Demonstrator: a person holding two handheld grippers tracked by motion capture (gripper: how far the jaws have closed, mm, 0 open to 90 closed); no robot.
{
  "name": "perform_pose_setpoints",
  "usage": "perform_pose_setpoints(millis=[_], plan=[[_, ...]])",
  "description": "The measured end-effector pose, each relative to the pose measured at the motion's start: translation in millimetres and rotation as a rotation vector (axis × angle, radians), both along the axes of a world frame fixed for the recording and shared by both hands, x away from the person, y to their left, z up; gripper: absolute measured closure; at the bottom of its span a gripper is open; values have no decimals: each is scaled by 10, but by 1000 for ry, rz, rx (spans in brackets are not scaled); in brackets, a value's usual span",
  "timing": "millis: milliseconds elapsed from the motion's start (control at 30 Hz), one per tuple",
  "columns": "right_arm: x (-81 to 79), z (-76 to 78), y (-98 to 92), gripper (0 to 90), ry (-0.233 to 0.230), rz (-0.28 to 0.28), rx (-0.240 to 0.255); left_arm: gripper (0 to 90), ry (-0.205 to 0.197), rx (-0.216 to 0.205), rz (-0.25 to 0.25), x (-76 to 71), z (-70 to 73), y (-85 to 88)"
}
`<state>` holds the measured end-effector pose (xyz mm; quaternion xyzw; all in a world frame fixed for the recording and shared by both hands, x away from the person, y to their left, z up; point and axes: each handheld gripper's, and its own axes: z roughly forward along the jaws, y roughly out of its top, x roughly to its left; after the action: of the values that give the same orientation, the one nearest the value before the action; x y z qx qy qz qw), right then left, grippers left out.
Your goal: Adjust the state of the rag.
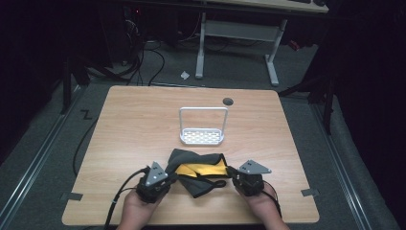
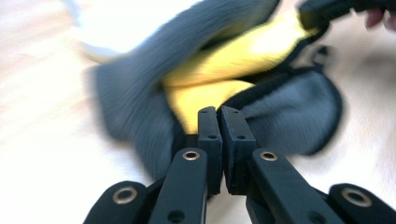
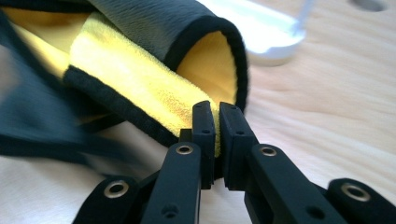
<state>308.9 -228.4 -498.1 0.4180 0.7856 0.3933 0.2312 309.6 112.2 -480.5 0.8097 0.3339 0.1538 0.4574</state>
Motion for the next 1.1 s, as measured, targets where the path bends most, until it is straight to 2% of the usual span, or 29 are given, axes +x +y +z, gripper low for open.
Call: perform_pose_setpoints(millis=[33,67,100,133,233,300,367,433,467,533,600,700,833,900,1033,1100], plan=[[15,15,-49,861,-10,-12,-3,868,-7,-17,20,23,35,83],[26,26,-97,861,-13,-33,-5,868,-7,-17,20,23,35,83],[41,33,-148,861,-17,-52,-7,868,0,-75,45,83,87,260],[61,39,-202,861,-22,-68,-10,867,12,-98,52,118,100,342],[128,40,-341,861,-31,-121,-24,865,34,-131,89,231,38,522],[194,8,-394,861,-27,-153,-47,859,79,-126,120,346,-99,588],[279,-49,-418,859,-7,-175,-64,840,124,-86,159,457,-257,607],[348,-110,-423,856,3,-203,-109,799,161,-48,192,534,-355,625],[370,-134,-434,851,17,-209,-105,765,176,-56,197,548,-368,643],[384,-159,-470,814,36,-207,-85,756,163,-83,194,515,-326,666],[360,-154,-484,777,41,-211,-71,756,138,-98,177,438,-253,645],[313,-113,-506,715,35,-211,-42,761,131,-104,119,307,-197,521],[232,-55,-502,683,19,-207,-18,754,169,-101,14,137,-215,207],[181,-24,-485,679,5,-193,-9,726,171,-59,-48,33,-244,-8],[90,12,-376,677,-10,-147,-5,680,184,-3,-160,-166,-307,-378],[70,4,-314,678,-9,-119,-15,676,162,61,-193,-240,-351,-503]])
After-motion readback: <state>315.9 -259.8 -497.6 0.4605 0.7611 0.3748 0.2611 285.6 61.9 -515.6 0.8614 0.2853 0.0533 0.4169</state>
